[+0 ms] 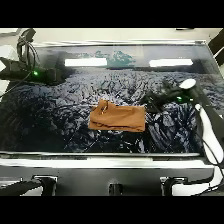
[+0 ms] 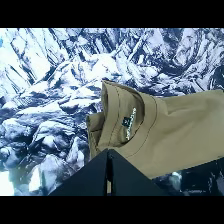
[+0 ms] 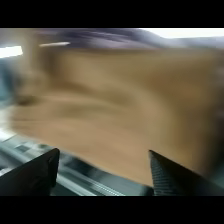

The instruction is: Fold the clothes and pants, and hang the long-sleeved shirts on hangers.

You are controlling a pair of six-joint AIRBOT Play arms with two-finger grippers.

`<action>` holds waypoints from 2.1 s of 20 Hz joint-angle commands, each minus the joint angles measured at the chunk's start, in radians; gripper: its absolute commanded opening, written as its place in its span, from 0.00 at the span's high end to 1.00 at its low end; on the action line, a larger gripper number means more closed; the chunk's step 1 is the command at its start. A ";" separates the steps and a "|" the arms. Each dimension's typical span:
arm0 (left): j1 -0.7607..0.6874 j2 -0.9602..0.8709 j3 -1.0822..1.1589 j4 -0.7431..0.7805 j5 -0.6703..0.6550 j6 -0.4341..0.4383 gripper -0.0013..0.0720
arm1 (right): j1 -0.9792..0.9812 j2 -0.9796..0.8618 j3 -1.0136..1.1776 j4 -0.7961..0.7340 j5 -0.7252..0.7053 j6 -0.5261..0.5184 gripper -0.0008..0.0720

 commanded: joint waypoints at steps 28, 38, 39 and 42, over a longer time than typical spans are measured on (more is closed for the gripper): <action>0.000 -0.002 0.000 -0.022 0.071 -0.016 0.95 | -0.679 -0.001 0.747 -0.028 0.293 0.130 0.94; -0.057 -0.002 0.000 -0.021 0.082 -0.016 0.95 | -0.864 -0.017 0.747 0.054 0.088 0.153 0.94; -0.061 -0.002 0.000 -0.021 0.082 -0.016 0.95 | -0.865 -0.020 0.747 0.038 0.099 0.154 0.94; -0.061 -0.002 0.000 -0.021 0.082 -0.016 0.95 | -0.900 -0.019 0.747 -0.026 0.145 0.178 0.94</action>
